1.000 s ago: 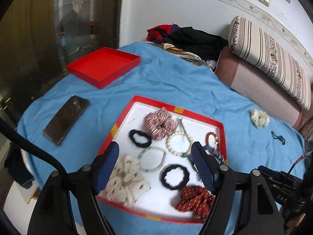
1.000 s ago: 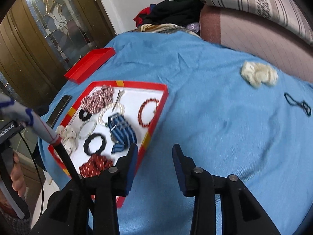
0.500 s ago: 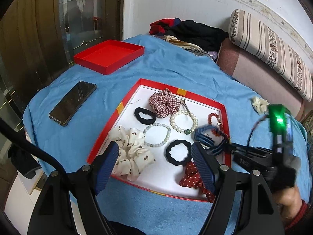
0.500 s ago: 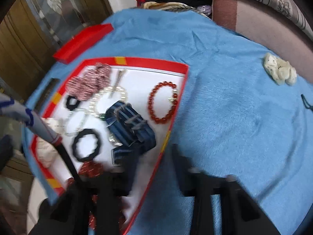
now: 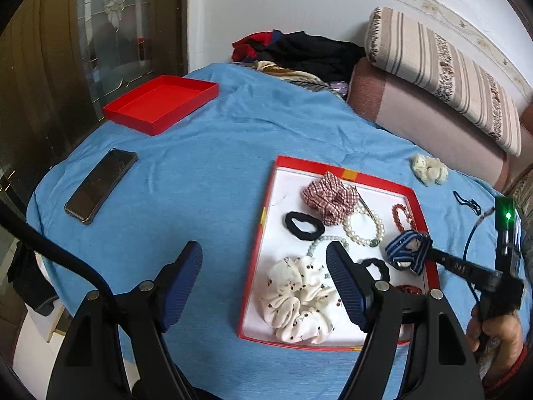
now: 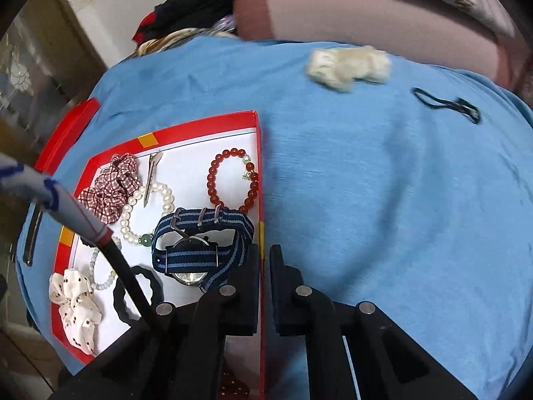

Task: Organize jewelry

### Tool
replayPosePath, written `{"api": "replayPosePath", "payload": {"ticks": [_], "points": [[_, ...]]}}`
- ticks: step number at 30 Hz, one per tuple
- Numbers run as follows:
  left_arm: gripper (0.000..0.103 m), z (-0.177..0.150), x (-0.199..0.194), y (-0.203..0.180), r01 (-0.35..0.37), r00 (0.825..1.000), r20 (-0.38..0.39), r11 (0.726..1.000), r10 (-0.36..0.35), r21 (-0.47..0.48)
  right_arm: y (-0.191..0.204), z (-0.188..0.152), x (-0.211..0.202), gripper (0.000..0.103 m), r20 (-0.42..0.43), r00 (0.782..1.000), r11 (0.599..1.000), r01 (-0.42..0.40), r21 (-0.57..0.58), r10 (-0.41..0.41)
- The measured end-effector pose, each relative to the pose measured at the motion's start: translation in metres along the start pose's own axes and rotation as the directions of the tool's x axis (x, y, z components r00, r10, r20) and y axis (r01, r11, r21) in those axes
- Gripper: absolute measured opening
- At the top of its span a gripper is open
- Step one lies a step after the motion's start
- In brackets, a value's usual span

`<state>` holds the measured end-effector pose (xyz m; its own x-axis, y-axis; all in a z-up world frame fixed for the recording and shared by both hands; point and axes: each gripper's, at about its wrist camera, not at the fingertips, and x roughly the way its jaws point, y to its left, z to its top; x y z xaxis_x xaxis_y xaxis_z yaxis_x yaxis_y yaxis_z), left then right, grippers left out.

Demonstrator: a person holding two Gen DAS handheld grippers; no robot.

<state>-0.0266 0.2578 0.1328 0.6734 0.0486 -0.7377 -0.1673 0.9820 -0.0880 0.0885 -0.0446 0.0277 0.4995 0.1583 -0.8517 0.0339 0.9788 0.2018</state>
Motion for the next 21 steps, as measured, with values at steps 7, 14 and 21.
{"api": "replayPosePath", "payload": {"ticks": [7,14,21], "points": [[0.087,-0.001,-0.026,-0.024,-0.069,0.993,0.094,0.998,0.067,0.012,-0.006,-0.008,-0.039,0.029,0.084,0.996,0.997,-0.03,-0.066,0.035],[0.099,-0.017,-0.076,-0.053,-0.152,0.956,0.263,0.987,0.131,0.062,-0.006,-0.044,-0.097,0.053,0.175,0.984,0.976,0.011,-0.219,0.028],[0.103,-0.038,-0.096,-0.07,-0.121,0.963,0.247,0.991,0.103,0.057,-0.016,-0.09,-0.121,0.061,0.208,0.978,0.965,0.069,-0.254,-0.016]]}}
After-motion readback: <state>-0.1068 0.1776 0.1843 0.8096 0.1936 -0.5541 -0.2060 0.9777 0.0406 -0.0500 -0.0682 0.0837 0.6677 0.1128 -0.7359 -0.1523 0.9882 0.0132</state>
